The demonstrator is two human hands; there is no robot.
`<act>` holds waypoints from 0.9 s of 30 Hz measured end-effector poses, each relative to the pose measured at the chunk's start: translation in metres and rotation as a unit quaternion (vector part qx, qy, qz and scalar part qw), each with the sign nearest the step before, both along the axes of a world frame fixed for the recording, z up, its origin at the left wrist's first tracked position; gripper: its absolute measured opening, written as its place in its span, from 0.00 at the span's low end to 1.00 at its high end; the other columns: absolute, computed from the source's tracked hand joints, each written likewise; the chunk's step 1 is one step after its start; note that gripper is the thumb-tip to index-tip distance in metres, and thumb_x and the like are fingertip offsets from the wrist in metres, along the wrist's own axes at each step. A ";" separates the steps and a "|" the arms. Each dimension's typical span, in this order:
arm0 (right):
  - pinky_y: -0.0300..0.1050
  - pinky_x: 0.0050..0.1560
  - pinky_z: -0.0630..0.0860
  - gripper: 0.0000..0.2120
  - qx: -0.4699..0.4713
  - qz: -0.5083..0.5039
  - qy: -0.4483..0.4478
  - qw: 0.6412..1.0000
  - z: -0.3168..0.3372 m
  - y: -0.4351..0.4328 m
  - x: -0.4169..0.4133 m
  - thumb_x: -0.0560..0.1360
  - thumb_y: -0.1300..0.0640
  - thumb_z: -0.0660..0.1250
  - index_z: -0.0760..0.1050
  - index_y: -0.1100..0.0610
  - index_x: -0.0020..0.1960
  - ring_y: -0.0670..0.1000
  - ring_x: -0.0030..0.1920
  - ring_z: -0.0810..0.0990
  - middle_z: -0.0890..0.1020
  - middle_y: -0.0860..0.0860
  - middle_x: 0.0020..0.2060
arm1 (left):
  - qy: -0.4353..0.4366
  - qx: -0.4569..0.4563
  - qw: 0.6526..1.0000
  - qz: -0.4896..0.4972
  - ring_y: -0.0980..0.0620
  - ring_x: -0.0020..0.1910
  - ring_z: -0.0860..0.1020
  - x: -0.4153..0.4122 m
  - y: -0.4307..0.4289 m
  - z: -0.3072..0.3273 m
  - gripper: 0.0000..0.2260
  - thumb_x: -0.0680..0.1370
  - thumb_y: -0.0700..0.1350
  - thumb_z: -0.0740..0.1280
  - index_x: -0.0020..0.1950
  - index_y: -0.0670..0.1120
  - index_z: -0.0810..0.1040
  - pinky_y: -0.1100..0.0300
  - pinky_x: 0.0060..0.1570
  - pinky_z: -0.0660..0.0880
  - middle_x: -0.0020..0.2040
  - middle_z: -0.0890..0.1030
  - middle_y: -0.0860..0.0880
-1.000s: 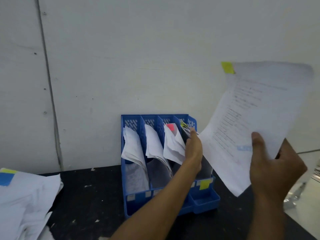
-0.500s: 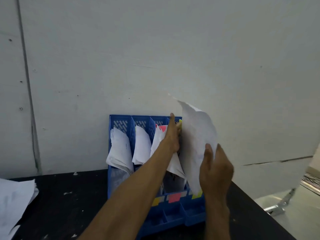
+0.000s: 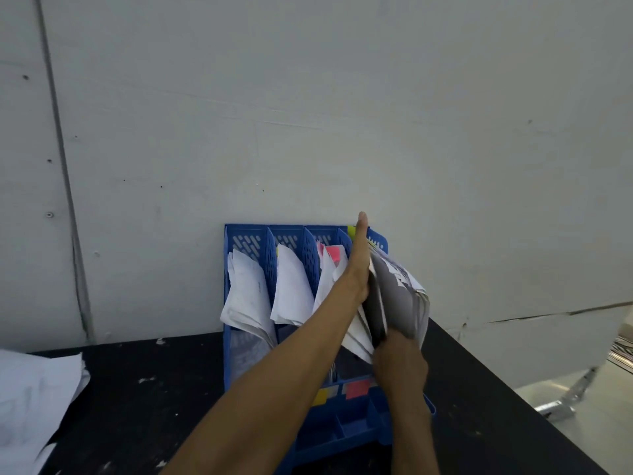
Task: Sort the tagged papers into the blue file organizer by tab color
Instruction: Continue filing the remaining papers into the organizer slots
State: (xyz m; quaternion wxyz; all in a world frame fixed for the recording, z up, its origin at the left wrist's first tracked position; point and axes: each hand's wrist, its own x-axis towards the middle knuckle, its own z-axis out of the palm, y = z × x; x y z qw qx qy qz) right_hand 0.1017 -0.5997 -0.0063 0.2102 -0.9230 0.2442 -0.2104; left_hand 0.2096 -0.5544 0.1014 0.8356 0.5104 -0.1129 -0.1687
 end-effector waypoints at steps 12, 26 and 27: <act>0.47 0.37 0.76 0.06 0.058 -0.057 -0.141 0.987 0.010 -0.012 -0.006 0.77 0.61 0.64 0.73 0.61 0.41 0.59 0.39 0.80 0.81 0.60 0.39 | -0.082 0.232 0.967 0.070 0.42 0.66 0.71 -0.048 0.002 0.033 0.21 0.84 0.48 0.49 0.71 0.37 0.65 0.52 0.64 0.69 0.70 0.71 0.40; 0.45 0.43 0.78 0.09 0.076 0.169 -0.310 0.932 0.089 0.123 -0.075 0.75 0.55 0.70 0.80 0.56 0.54 0.47 0.40 0.81 0.83 0.49 0.42 | -0.260 0.194 0.920 0.222 0.56 0.53 0.82 -0.150 0.302 0.009 0.12 0.83 0.46 0.59 0.62 0.45 0.78 0.64 0.53 0.76 0.54 0.83 0.49; 0.44 0.42 0.78 0.08 0.089 0.201 -0.290 0.931 0.083 0.147 -0.079 0.75 0.55 0.69 0.80 0.55 0.53 0.45 0.39 0.80 0.83 0.48 0.40 | -0.256 0.229 0.902 0.262 0.57 0.52 0.82 -0.158 0.337 -0.011 0.11 0.82 0.46 0.61 0.60 0.46 0.79 0.62 0.53 0.77 0.54 0.84 0.49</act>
